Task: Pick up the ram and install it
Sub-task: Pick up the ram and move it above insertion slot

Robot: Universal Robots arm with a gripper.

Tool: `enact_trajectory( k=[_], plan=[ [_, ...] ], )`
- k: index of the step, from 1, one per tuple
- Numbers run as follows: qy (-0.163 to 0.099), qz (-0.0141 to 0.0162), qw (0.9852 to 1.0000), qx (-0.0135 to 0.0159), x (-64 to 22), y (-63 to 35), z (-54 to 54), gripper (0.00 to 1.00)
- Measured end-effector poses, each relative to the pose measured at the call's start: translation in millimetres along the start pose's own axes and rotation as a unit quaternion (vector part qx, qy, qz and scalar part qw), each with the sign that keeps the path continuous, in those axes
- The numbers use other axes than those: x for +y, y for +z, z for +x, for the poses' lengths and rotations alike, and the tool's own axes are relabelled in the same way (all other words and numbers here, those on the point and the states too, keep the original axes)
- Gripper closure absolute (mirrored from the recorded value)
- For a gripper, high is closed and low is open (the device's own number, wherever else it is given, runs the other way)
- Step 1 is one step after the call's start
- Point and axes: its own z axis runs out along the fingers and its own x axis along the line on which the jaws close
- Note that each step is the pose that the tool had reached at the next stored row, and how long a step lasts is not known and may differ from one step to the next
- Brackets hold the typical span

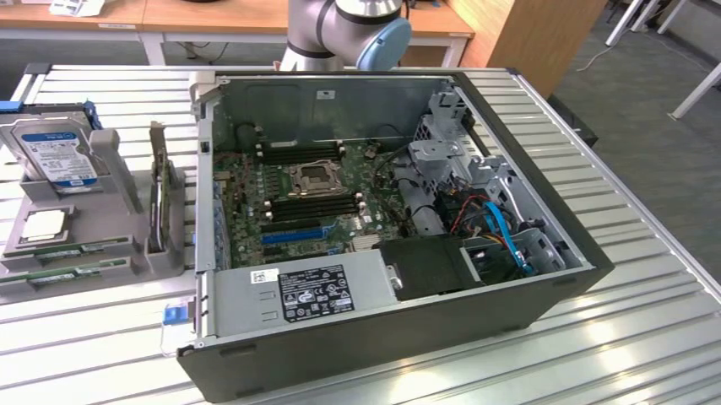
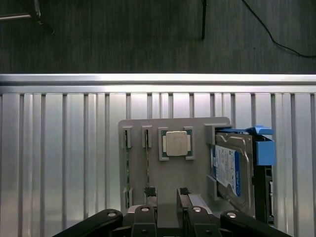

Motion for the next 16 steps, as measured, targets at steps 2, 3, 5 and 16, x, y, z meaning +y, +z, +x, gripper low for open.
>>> enact_trajectory(
  k=[2, 3, 5, 16],
  plan=[
    [0.000, 0.0000, 1.0000, 0.0000, -0.1, 2.1, 0.0, 0.70],
    [0.000, 0.0000, 1.0000, 0.0000, -0.1, 3.2, 0.1, 0.70],
    [0.000, 0.0000, 1.0000, 0.0000, -0.2, 5.1, 0.1, 0.70],
    [0.000, 0.0000, 1.0000, 0.0000, -0.7, 16.7, 0.4, 0.70]
  ],
)
